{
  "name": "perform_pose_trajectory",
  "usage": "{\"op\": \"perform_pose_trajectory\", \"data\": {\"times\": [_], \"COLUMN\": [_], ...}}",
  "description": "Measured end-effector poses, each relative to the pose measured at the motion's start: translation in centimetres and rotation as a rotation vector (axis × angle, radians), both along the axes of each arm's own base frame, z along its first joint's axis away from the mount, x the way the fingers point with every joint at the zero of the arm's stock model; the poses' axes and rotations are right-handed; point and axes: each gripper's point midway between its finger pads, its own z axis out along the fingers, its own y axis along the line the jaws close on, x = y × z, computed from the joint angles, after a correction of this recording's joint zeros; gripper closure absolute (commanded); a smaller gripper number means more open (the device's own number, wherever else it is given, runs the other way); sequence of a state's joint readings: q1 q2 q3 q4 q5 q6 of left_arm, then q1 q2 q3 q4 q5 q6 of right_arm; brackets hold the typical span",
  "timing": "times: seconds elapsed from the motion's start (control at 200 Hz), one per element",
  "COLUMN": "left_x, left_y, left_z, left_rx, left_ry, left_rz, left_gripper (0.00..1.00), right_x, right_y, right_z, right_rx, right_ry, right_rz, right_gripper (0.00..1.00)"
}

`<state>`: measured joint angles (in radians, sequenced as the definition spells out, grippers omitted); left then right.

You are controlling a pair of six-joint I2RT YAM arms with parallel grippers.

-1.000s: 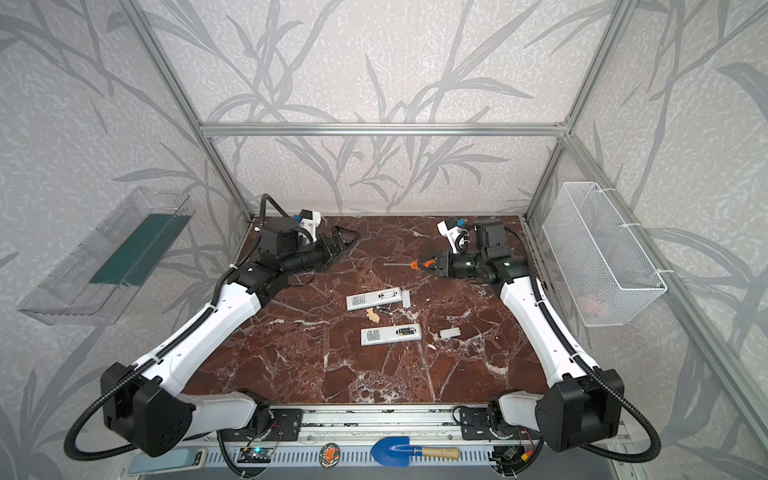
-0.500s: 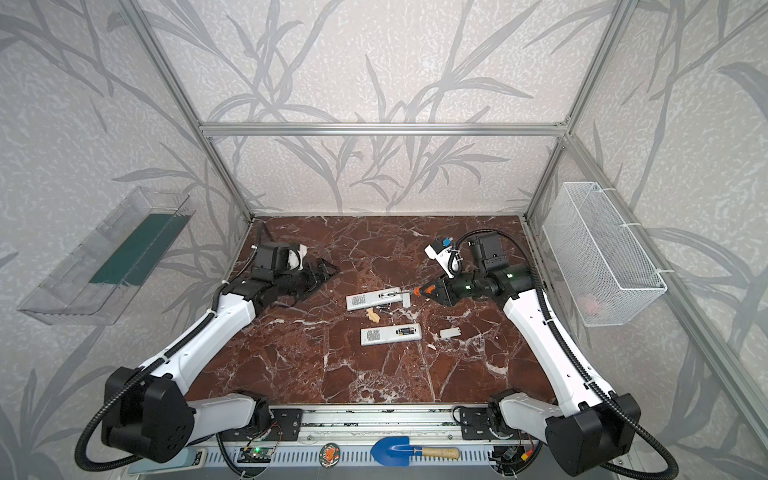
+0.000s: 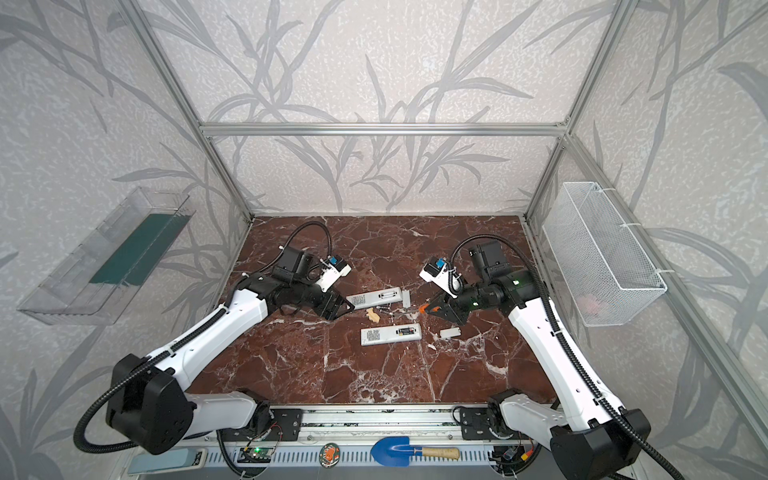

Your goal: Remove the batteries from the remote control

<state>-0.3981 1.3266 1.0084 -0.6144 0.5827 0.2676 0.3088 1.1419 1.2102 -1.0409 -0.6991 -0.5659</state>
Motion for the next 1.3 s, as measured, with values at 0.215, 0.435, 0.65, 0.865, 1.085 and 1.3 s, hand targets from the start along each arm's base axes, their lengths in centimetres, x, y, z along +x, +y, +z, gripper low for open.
{"op": "perform_pose_trajectory", "data": {"times": [0.215,0.435,0.65,0.865,1.085,1.3], "left_x": [-1.9,-4.4,-5.1,-5.0,-3.9,-2.6], "left_y": [-2.0,-3.7,-5.3,-6.0,-6.9,-7.3], "left_z": [-2.1,-5.3,-7.4,-9.5,-11.2,-12.0], "left_rx": [0.063,0.110,0.136,0.194,0.264,0.324], "left_ry": [-0.064,-0.085,-0.104,-0.109,-0.087,-0.090], "left_rz": [-0.234,-0.388,-0.460,-0.492,-0.506,-0.487], "left_gripper": [0.28,0.28,0.28,0.28,0.31,0.34], "right_x": [0.0,0.7,1.4,1.6,1.8,2.0], "right_y": [-0.2,-1.0,-1.8,-1.8,-1.8,-1.7], "right_z": [-0.9,-2.2,-3.6,-3.6,-3.5,-3.4], "right_rx": [-0.024,-0.096,-0.170,-0.169,-0.160,-0.153], "right_ry": [0.003,0.028,0.072,0.086,0.095,0.097], "right_rz": [0.009,-0.025,-0.062,-0.089,-0.111,-0.125], "right_gripper": [1.00,1.00,1.00,1.00,1.00,1.00]}}
